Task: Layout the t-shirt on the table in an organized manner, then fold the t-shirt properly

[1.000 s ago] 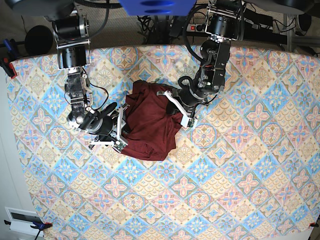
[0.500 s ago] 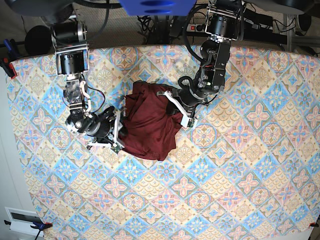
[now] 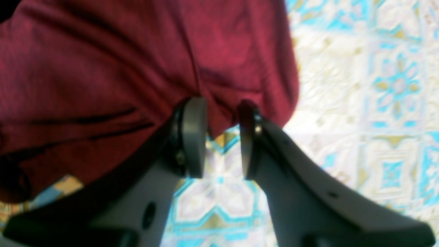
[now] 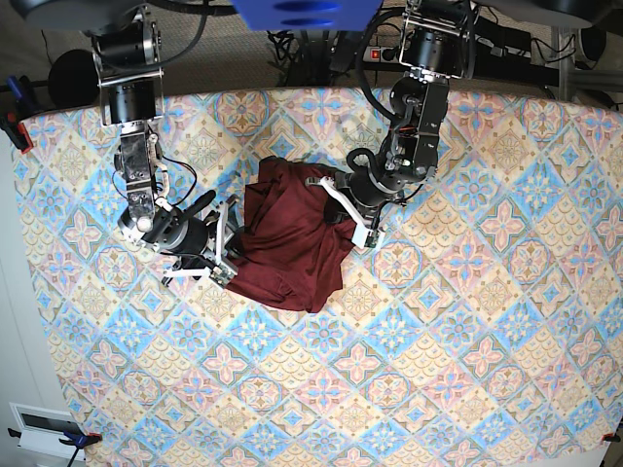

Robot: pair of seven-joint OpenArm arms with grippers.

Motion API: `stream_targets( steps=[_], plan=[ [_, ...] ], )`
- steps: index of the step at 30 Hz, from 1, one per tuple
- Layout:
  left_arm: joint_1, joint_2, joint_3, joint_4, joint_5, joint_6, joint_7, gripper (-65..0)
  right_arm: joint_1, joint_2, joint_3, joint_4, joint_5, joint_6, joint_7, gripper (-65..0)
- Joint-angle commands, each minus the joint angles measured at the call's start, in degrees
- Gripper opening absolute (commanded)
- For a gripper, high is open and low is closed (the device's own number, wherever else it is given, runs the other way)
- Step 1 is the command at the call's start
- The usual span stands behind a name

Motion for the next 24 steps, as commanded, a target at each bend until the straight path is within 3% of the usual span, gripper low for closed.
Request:
stream_targets(
  steps=[1,6,15,17,21,24],
  plan=[
    [-0.2,-0.2,-0.2,0.2,1.5,0.9,1.2,-64.6,0.7,0.4,0.3,1.2,0.7,-0.3,1.0,-48.8],
    [-0.2,-0.2,-0.2,0.1,1.5,0.9,1.2,-64.6,0.7,0.4,0.3,0.0,0.7,-0.3,1.2,-45.7],
    [-0.2,-0.2,-0.2,0.1,1.4,0.9,1.2,-64.6,0.8,0.4,-0.2,-4.6,0.7,-0.3,3.1,-46.3],
    [-0.2,-0.2,-0.2,0.1,1.4,0.9,1.2,-64.6,0.9,0.4,-2.4,-6.9,0.7,-0.3,4.7,-50.1],
    [-0.1,-0.2,-0.2,0.1,1.4,0.9,-0.3,-64.6,3.3,0.4,-5.0,-8.8,0.6,-0.3,6.2,-64.8],
    [0.5,-0.3,-0.2,0.1,1.4,0.9,-0.5,-64.6,3.8,0.5,-4.7,-8.3,0.5,-0.3,6.4,-64.2]
  ],
)
